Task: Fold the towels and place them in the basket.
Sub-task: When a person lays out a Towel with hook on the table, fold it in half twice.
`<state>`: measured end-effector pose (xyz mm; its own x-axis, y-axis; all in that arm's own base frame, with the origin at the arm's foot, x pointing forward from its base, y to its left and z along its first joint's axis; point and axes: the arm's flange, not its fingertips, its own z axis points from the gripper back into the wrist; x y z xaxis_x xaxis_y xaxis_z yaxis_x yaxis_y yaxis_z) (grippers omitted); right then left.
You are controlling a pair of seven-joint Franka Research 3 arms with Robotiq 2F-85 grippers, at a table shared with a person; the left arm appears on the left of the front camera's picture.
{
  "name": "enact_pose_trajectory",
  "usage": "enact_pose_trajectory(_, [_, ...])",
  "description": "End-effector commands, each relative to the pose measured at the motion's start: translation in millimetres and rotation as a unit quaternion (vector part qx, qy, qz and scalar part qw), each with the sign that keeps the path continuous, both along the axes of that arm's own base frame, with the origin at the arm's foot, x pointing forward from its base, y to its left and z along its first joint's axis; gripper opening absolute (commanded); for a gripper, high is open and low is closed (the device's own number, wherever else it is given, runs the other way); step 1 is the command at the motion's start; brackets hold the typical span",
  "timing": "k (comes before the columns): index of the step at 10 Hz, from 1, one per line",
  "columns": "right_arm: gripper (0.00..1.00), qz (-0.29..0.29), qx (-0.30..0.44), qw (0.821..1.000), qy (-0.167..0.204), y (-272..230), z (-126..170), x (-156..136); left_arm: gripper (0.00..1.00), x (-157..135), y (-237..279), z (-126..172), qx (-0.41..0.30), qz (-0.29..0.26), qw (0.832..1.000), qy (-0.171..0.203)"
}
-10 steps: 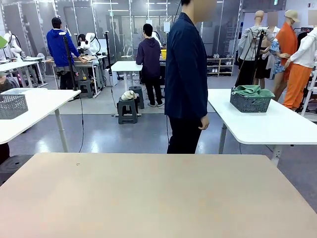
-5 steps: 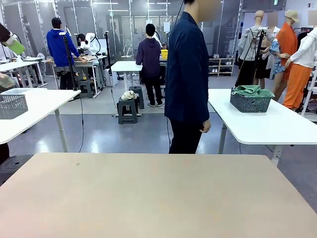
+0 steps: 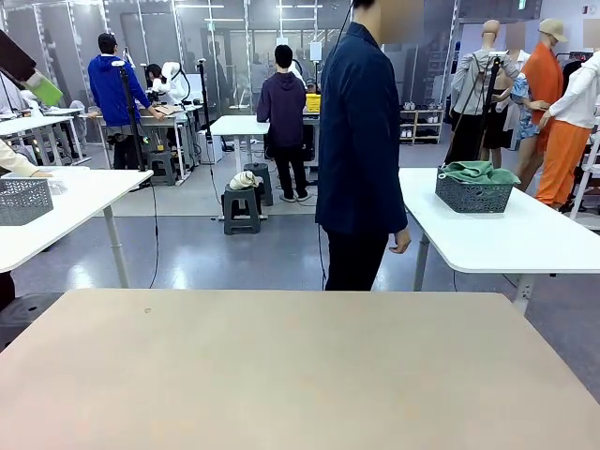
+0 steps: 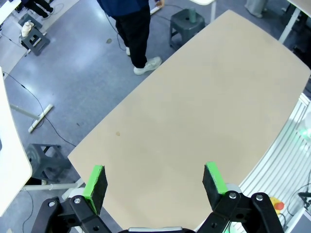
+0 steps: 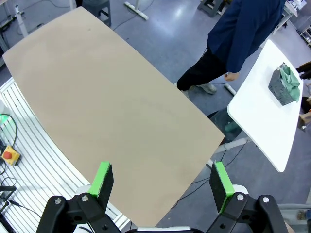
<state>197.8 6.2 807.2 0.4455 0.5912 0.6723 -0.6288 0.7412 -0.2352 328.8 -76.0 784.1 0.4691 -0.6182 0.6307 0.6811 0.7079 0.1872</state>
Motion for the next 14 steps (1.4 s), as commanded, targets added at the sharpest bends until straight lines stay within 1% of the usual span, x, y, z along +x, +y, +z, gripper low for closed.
enact_pose_trajectory(1, [1.00,0.000,0.001,1.000,-0.002,0,1,-2,1.00,-3,1,1,0.005,-0.007,1.000,-0.001])
enact_pose_trajectory(5, [1.00,0.000,0.001,1.000,-0.002,0,1,-2,1.00,0,1,0,0.000,0.000,1.000,-0.001])
enact_pose_trajectory(6, [1.00,0.000,0.001,1.000,-0.002,0,1,-2,1.00,0,3,3,0.001,-0.008,1.000,0.006])
enact_pose_trajectory(8, [1.00,0.000,0.001,1.000,-0.002,0,1,-2,1.00,0,3,3,0.003,-0.012,1.000,0.001])
enact_pose_trajectory(9, [1.00,0.000,0.001,1.000,-0.002,0,1,-2,1.00,-21,28,22,-0.004,-0.017,1.000,0.002])
enact_pose_trajectory(12, [1.00,0.000,0.001,1.000,-0.002,0,1,-2,1.00,-20,26,22,-0.025,-0.030,0.999,-0.005])
enact_pose_trajectory(13, [1.00,0.000,0.001,1.000,-0.002,0,1,-2,1.00,-20,27,22,-0.025,-0.033,0.999,0.000])
enact_pose_trajectory(14, [1.00,0.000,0.001,1.000,-0.002,0,1,-2,1.00,-20,27,22,-0.024,-0.046,0.999,0.014])
